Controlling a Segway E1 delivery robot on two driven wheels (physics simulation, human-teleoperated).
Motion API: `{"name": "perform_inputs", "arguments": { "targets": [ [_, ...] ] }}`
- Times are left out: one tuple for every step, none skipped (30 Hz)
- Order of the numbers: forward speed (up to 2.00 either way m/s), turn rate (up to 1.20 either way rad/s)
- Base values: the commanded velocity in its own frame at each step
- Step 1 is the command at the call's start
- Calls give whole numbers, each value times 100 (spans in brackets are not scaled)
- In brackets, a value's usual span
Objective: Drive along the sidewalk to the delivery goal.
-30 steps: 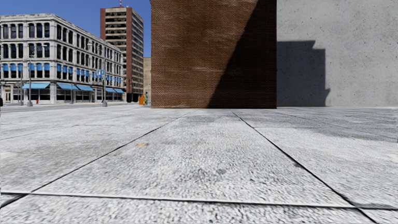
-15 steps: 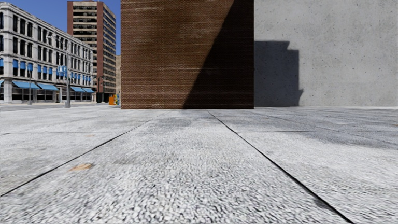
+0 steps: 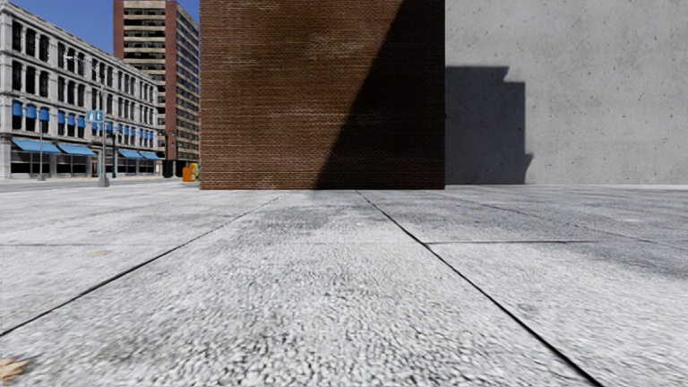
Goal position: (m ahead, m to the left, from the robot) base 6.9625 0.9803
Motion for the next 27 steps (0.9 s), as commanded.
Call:
{"name": "perform_inputs", "arguments": {
  "targets": [
    [200,0],
    [200,5],
    [200,12],
    [200,12],
    [200,16],
    [200,16],
    [200,17],
    [200,17],
    [200,18],
    [200,19],
    [200,19],
    [200,20],
    [200,24],
    [200,28],
    [200,28],
    [200,36],
    [200,38],
    [200,38],
    [200,38],
    [200,38],
    [200,38],
    [200,38],
    [200,38],
    [200,39],
    [200,39],
    [200,39],
    [200,39]
  ]
}}
